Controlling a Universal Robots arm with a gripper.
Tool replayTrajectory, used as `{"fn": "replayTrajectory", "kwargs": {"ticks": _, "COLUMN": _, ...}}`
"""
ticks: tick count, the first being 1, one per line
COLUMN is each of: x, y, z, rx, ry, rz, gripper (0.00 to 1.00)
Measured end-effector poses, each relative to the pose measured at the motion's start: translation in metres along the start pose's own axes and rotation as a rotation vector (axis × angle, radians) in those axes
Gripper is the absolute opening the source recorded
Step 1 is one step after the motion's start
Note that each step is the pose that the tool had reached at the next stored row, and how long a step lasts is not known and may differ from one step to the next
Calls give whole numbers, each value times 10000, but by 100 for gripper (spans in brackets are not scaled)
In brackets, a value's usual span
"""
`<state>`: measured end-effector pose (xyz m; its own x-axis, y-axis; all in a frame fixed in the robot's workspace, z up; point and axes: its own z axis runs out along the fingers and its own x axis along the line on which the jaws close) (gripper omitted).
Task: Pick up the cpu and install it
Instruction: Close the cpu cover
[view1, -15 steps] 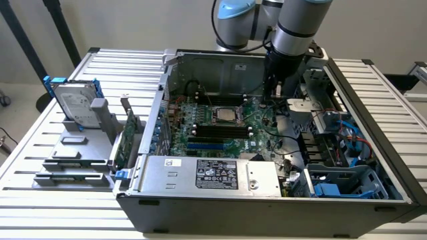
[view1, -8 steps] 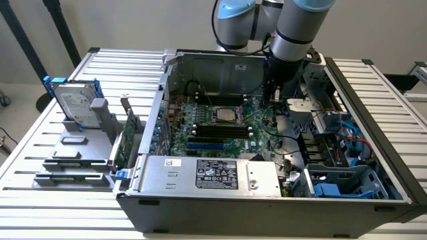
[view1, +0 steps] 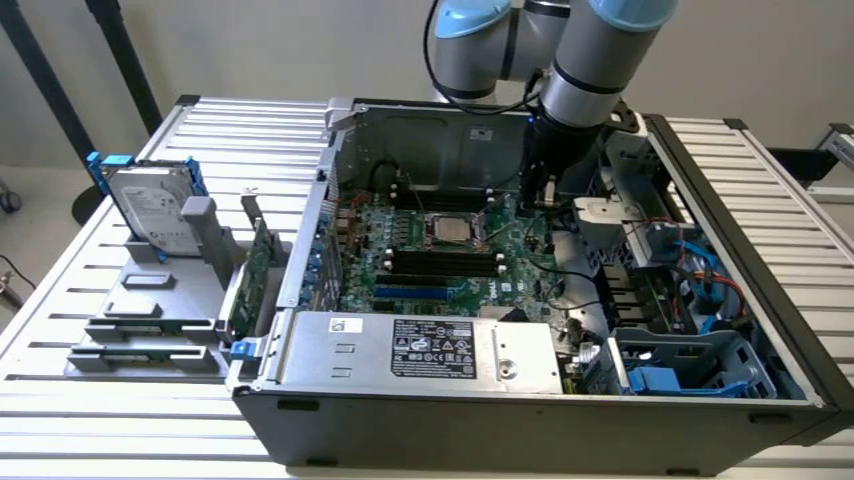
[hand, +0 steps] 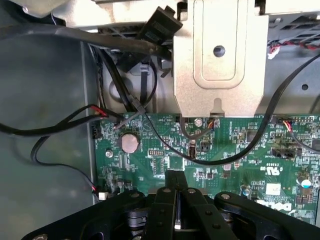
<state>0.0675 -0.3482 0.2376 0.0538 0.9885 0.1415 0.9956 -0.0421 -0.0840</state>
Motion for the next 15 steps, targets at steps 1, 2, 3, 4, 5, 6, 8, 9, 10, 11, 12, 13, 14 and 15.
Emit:
{"fn": "replayTrajectory", "kwargs": {"ticks": 1, "x": 0, "y": 0, "z": 0, "rx": 128, "ry": 19, "rz": 17, "gripper": 11}}
{"fn": "replayTrajectory", "kwargs": {"ticks": 2, "x": 0, "y": 0, "z": 0, "rx": 256, "ry": 34, "rz": 34, "gripper": 11}}
{"fn": "replayTrajectory", "kwargs": {"ticks": 3, "x": 0, "y": 0, "z": 0, "rx": 381, "ry": 48, "rz": 51, "gripper": 11}}
{"fn": "replayTrajectory", "kwargs": {"ticks": 4, "x": 0, "y": 0, "z": 0, "rx": 500, "ry": 62, "rz": 67, "gripper": 11}}
{"fn": "replayTrajectory", "kwargs": {"ticks": 5, "x": 0, "y": 0, "z": 0, "rx": 617, "ry": 76, "rz": 83, "gripper": 11}}
{"fn": "replayTrajectory", "kwargs": {"ticks": 6, "x": 0, "y": 0, "z": 0, "rx": 728, "ry": 90, "rz": 97, "gripper": 11}}
{"fn": "replayTrajectory", "kwargs": {"ticks": 8, "x": -1, "y": 0, "z": 0, "rx": 933, "ry": 118, "rz": 124, "gripper": 11}}
{"fn": "replayTrajectory", "kwargs": {"ticks": 9, "x": -1, "y": -2, "z": 0, "rx": 1016, "ry": 131, "rz": 135, "gripper": 11}}
{"fn": "replayTrajectory", "kwargs": {"ticks": 10, "x": -1, "y": -3, "z": 1, "rx": 1105, "ry": 140, "rz": 147, "gripper": 11}}
{"fn": "replayTrajectory", "kwargs": {"ticks": 11, "x": -1, "y": -5, "z": 1, "rx": 1213, "ry": 144, "rz": 163, "gripper": 11}}
{"fn": "replayTrajectory", "kwargs": {"ticks": 12, "x": -1, "y": -6, "z": 1, "rx": 1331, "ry": 144, "rz": 181, "gripper": 11}}
{"fn": "replayTrajectory", "kwargs": {"ticks": 13, "x": -1, "y": -8, "z": 1, "rx": 1446, "ry": 141, "rz": 198, "gripper": 11}}
{"fn": "replayTrajectory", "kwargs": {"ticks": 14, "x": -1, "y": -11, "z": 1, "rx": 1546, "ry": 141, "rz": 213, "gripper": 11}}
{"fn": "replayTrajectory", "kwargs": {"ticks": 15, "x": -2, "y": -15, "z": 1, "rx": 1637, "ry": 139, "rz": 227, "gripper": 11}}
